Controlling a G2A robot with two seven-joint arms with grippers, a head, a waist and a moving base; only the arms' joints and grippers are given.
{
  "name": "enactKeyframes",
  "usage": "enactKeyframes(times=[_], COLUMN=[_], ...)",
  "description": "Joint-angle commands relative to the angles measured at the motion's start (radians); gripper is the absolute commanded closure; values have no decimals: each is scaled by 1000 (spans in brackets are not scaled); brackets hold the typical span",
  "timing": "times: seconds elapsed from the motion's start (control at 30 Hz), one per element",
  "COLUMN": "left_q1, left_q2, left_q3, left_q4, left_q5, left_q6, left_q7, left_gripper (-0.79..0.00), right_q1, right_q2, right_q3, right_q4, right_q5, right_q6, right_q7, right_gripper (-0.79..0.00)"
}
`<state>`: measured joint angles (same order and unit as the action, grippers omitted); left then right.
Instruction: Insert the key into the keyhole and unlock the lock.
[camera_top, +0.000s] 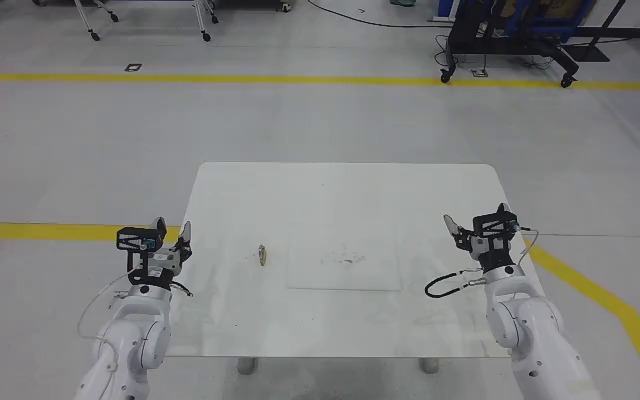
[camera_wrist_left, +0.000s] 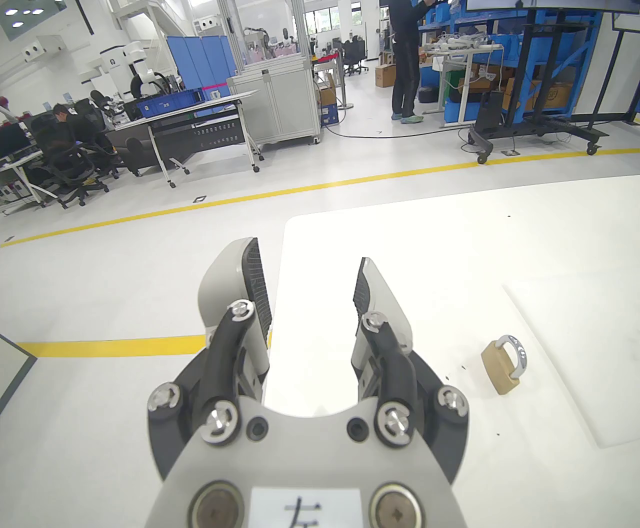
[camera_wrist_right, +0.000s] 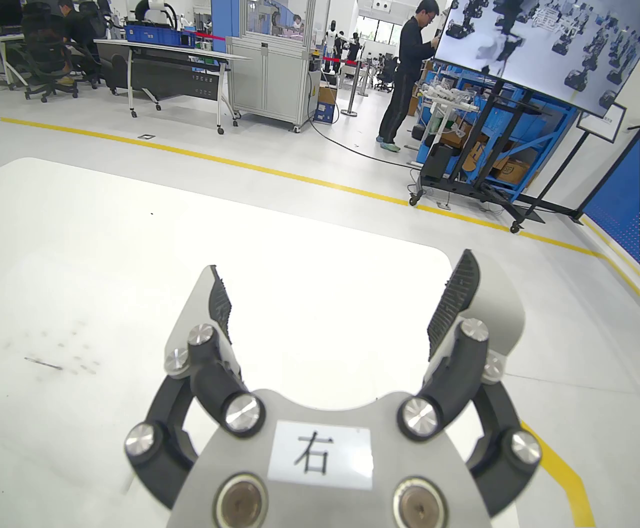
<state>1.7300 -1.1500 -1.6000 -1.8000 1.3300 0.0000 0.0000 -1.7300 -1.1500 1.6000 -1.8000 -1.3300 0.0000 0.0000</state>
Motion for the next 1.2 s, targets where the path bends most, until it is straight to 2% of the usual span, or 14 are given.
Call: enactKeyframes(times=[0.0, 0.17, 0.2, 0.27, 0.43, 0.6, 0.73, 0.8, 0.9, 1.0, 1.07, 1.1, 1.13, 1.17], left_q1=[0, 0, 0, 0, 0, 0, 0, 0, 0, 0, 0, 0, 0, 0], left_q2=[0, 0, 0, 0, 0, 0, 0, 0, 0, 0, 0, 0, 0, 0], left_q3=[0, 0, 0, 0, 0, 0, 0, 0, 0, 0, 0, 0, 0, 0], left_q4=[0, 0, 0, 0, 0, 0, 0, 0, 0, 0, 0, 0, 0, 0], left_q5=[0, 0, 0, 0, 0, 0, 0, 0, 0, 0, 0, 0, 0, 0], left_q6=[0, 0, 0, 0, 0, 0, 0, 0, 0, 0, 0, 0, 0, 0], left_q7=[0, 0, 0, 0, 0, 0, 0, 0, 0, 0, 0, 0, 0, 0], left_gripper=[-363, -363, -785, -785, -785, -785, -785, -785, -785, -785, -785, -785, -785, -785], right_q1=[0, 0, 4, 43, 179, 293, 390, 432, 488, 529, 566, 581, 595, 609], right_q2=[0, 0, 0, 0, 2, 0, 9, 13, 17, 23, 24, 22, 20, 17], right_q3=[0, 0, -12, -53, -165, -262, -303, -309, -338, -418, -455, -474, -493, -512], right_q4=[0, 0, 5, 32, 145, 261, 368, 426, 488, 525, 555, 567, 578, 586], right_q5=[0, 0, -6, -47, -105, -135, -129, -131, -159, -203, -253, -268, -285, -312], right_q6=[0, 0, -17, -73, -306, -508, -812, -907, -1012, -1012, -1012, -1012, -1011, -999], right_q7=[0, 0, 6, 46, 147, 159, 124, 79, 13, -55, -57, -62, -65, -61], right_gripper=[-785, -785, -785, -785, -785, -785, -785, -785, -785, -785, -683, -545, -446, -400])
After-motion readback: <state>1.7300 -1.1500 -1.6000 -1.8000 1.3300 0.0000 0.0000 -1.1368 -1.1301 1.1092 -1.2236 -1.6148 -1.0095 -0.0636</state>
